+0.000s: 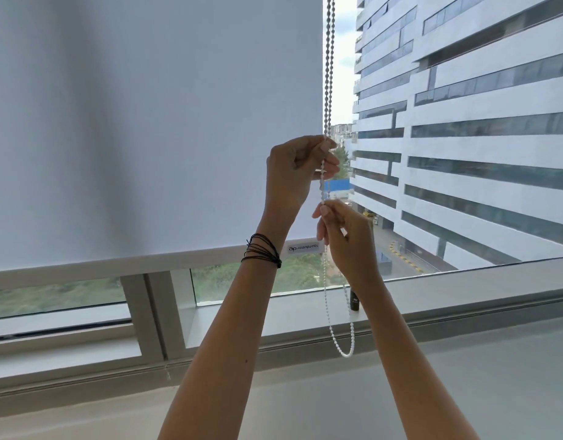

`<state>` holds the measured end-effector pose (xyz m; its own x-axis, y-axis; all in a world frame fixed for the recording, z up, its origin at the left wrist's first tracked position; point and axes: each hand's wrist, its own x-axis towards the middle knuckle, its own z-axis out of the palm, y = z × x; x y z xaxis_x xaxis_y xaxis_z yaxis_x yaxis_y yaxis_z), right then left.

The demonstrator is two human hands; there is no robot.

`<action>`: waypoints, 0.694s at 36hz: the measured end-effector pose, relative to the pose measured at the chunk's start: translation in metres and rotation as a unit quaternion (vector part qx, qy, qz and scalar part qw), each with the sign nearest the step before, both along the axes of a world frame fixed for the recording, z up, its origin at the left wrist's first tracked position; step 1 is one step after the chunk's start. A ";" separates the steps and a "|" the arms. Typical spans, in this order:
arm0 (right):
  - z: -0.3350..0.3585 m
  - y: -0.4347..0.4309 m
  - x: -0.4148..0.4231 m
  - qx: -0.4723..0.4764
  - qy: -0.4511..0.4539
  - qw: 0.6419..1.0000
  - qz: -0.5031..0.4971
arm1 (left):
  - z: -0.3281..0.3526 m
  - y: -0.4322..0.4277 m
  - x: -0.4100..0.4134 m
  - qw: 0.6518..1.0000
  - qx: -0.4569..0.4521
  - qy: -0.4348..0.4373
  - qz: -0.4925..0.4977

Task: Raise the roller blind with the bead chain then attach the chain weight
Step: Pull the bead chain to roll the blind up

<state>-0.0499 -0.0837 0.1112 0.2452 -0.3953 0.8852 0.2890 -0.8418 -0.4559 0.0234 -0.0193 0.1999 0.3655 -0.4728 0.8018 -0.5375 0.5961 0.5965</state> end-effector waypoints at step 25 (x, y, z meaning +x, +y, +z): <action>-0.038 -0.009 0.011 0.012 0.031 0.999 -0.014 | -0.033 -0.003 0.010 0.996 0.043 0.056 -0.047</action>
